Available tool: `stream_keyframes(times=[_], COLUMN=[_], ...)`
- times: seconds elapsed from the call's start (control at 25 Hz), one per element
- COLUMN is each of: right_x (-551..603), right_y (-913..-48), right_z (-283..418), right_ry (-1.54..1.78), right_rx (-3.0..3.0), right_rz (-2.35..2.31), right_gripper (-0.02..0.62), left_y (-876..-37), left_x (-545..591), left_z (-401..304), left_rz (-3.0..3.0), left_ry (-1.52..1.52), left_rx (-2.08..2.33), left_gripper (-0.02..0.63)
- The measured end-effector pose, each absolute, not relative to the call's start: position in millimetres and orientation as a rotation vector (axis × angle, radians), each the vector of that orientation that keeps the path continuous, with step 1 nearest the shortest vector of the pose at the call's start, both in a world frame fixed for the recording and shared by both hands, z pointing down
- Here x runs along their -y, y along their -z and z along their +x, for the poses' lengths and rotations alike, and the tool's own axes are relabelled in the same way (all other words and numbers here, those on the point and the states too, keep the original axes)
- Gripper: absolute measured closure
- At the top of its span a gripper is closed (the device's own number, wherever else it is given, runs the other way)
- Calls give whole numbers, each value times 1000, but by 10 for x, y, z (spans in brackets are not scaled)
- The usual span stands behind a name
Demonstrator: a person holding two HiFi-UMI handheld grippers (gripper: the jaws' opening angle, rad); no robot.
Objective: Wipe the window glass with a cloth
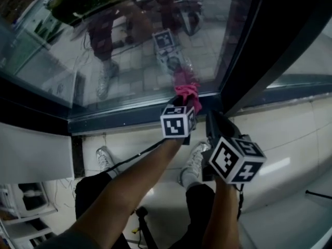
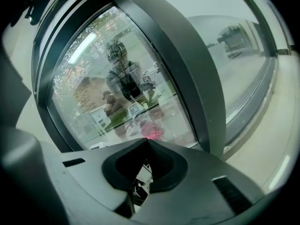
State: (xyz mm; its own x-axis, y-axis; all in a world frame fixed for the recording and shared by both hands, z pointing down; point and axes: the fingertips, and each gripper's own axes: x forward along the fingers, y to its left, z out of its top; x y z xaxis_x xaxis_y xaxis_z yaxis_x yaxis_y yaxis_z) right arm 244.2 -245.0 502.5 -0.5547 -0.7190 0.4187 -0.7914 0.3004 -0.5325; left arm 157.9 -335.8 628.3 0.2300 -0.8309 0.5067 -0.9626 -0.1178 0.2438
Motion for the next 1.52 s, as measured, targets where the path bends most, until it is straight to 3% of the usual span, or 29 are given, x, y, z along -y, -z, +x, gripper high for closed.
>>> stream_keyframes(times=[0.96, 1.52], right_x=[2567, 2594], right_y=[-5040, -4970], right_z=[3010, 2885], right_ry=[-1146, -1164], right_rx=[2350, 2376], right_rz=[1629, 1591], right_gripper=[591, 591], left_y=[-6485, -6933], left_x=[3701, 3733], left_z=[2663, 2680], left_rz=[2147, 2026], left_ry=[-375, -408], left_rx=[1475, 1457], left_gripper=[548, 546])
